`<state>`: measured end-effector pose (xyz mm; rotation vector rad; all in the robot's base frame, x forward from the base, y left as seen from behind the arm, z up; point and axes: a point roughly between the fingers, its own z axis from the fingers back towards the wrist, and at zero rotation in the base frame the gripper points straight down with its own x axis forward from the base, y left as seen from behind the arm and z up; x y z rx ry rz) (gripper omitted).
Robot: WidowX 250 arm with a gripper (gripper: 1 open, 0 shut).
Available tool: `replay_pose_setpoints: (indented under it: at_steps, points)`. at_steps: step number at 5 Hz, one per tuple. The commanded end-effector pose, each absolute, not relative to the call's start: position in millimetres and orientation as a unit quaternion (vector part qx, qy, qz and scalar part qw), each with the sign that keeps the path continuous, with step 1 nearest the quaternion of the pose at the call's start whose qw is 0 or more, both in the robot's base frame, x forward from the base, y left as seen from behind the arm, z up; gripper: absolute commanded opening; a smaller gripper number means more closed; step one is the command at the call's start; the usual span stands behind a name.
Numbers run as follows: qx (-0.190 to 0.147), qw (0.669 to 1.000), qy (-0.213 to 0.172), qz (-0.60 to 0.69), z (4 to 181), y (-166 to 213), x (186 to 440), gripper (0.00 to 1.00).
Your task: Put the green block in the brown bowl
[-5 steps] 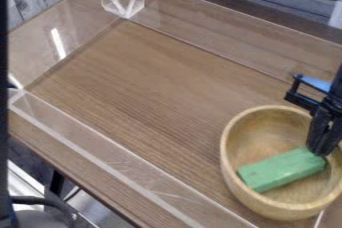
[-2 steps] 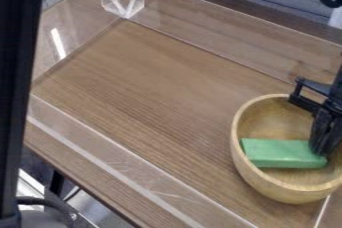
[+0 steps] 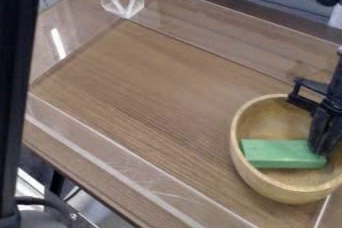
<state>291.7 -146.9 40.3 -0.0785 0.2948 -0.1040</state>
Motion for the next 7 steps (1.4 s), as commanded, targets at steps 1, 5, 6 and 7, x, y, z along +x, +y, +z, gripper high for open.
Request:
replay_pose_setpoints:
  at_steps: [1,5,6,7]
  points:
    - [-0.045,0.988,0.139,-0.052,38.6,-142.5,291.8,0.0]
    - [-0.012,0.986,0.155,-0.067,30.4,-140.7,298.5,0.0]
    - [-0.003,0.984,0.165,-0.066,29.1,-145.8,302.0,0.0]
    - [-0.023,0.98,0.182,-0.074,29.4,-149.3,301.9,1.0]
